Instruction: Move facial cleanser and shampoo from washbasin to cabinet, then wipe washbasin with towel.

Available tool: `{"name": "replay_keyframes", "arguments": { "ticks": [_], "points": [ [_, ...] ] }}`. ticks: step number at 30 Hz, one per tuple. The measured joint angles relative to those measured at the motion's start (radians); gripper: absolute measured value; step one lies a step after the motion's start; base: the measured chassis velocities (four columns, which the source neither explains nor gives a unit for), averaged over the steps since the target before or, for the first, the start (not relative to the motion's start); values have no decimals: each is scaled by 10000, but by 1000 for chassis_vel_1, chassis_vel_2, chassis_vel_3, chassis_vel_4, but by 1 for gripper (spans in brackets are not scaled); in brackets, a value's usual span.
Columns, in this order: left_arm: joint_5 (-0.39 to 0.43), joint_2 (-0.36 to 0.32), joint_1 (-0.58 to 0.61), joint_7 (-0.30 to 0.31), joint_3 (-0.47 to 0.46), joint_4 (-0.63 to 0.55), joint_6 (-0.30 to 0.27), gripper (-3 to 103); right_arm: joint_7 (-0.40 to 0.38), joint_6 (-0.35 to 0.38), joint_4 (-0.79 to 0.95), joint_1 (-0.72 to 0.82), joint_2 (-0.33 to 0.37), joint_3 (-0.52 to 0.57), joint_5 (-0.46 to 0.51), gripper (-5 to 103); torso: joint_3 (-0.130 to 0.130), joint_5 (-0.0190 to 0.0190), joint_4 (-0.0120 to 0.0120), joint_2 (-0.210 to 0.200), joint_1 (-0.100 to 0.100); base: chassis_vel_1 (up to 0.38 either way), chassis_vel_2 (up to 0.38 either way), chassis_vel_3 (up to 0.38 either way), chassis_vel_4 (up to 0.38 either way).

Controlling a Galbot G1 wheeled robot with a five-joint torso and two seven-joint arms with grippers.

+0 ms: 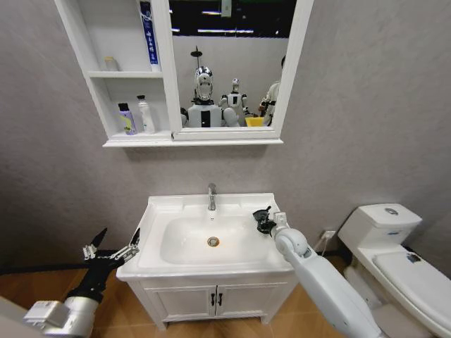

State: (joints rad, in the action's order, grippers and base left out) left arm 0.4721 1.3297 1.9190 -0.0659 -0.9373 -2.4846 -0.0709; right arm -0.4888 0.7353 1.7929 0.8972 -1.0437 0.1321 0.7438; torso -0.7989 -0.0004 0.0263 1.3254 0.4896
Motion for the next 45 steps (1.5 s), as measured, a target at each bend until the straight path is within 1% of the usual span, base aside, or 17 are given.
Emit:
{"name": "replay_keyframes", "arguments": {
  "ticks": [5,7,14,27,37,45],
  "points": [
    [0,0,0,0,0,0,0,100,-92,0,-2,-40,-261,-236,26,3,0,-1,-1,0,0,0,0,0,0],
    [0,0,0,-1,0,0,0,100,-175,-5,-199,-85,-487,-356,29,3,0,0,-2,0,0,0,0,0,0],
    [0,0,1,-1,0,0,0,100,-226,-38,-672,8,-861,-431,-44,3,0,0,-2,0,0,0,0,0,0],
    [0,0,0,-1,0,0,0,100,-173,-70,-1155,324,-1053,-339,-283,3,0,1,-1,0,0,0,0,0,0],
    [0,0,0,0,0,0,0,100,174,-254,-1553,384,-1075,-146,-484,3,1,1,-6,1,-1,0,0,0,0],
    [0,0,0,0,0,0,0,100,351,-432,-1759,445,-1227,-133,-718,3,1,0,-4,1,-1,0,0,0,0]
  ]
}}
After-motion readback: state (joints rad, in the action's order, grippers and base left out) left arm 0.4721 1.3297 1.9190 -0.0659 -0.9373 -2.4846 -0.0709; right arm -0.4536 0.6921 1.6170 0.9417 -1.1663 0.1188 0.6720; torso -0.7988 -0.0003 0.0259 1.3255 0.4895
